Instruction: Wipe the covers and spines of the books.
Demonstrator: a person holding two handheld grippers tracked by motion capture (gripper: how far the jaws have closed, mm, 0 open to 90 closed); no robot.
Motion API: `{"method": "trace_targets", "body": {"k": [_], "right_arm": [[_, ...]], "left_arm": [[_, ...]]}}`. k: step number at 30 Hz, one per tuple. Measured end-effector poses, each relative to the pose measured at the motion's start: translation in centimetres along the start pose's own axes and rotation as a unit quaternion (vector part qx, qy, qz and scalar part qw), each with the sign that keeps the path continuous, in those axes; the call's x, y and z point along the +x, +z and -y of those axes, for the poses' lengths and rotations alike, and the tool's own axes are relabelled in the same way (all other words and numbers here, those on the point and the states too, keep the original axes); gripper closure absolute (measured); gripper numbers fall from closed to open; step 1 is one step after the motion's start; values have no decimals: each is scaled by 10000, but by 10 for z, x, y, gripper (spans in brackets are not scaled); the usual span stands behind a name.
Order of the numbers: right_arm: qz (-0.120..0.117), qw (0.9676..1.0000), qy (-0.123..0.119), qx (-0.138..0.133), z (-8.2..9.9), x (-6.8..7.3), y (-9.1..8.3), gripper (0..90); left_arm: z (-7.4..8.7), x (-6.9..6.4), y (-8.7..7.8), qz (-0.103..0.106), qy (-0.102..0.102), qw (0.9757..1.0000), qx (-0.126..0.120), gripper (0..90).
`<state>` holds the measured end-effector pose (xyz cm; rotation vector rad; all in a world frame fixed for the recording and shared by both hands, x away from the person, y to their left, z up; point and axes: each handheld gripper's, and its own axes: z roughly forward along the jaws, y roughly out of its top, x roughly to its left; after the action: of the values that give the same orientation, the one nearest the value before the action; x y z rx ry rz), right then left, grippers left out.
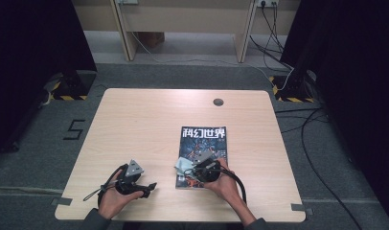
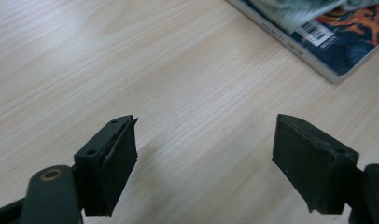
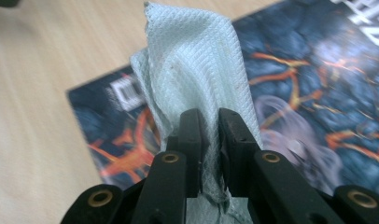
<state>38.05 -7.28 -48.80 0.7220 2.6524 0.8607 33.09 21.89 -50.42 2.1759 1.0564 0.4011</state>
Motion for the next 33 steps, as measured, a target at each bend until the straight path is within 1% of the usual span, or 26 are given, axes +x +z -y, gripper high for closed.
{"method": "trace_targets", "body": {"k": [1,2,5,7,9,10,11,14,15,16,18,19,24,25,28,30,33], "right_arm": [[50,9999,96,26,3,-3,-2,805],[65,9999,86,16,4,-4,-3,805],[74,9998,168,-15,9,-6,-6,804],[82,9999,116,-5,9,-3,-6,804],[-4,10000,73,-37,8,2,-5,804],[-6,10000,47,-41,7,4,-5,804],[-72,10000,41,-36,6,7,-5,804],[-166,9998,-52,-70,3,17,-3,803],[-195,9997,-116,-91,2,20,-2,803],[-228,9996,-116,-83,2,22,-2,803],[-214,9994,-232,-102,1,25,-2,804],[-188,9995,-212,-106,2,27,-2,804],[-252,9994,-201,-143,2,25,-2,804],[-294,9994,-130,-129,2,24,-2,805],[-251,9995,-144,-113,2,23,-2,805],[-207,9996,-146,-101,3,22,-3,805],[-206,9996,-142,-110,3,23,-3,804]], "left_arm": [[0,1,0,3,-19,10000,-6,213],[0,2,1,2,-43,10000,-14,213],[1,4,2,-38,-64,10000,28,213],[0,4,2,-42,-55,10000,29,213],[0,5,3,-72,-58,9999,39,213],[1,5,3,-74,-74,9999,29,213],[1,5,2,-78,-74,9999,35,213],[1,6,3,-100,-73,9999,33,213],[1,6,3,-100,-75,9999,40,213],[2,6,2,-87,-69,9999,54,213],[1,7,4,-83,-78,9999,43,213],[1,7,4,-89,-72,9999,60,213],[1,7,3,-119,-83,9999,37,213],[1,8,3,-124,-94,9999,40,213],[2,9,2,-127,-73,9999,64,212],[1,10,3,-150,-106,9998,54,212],[2,12,2,-168,-133,9997,86,212]]}}
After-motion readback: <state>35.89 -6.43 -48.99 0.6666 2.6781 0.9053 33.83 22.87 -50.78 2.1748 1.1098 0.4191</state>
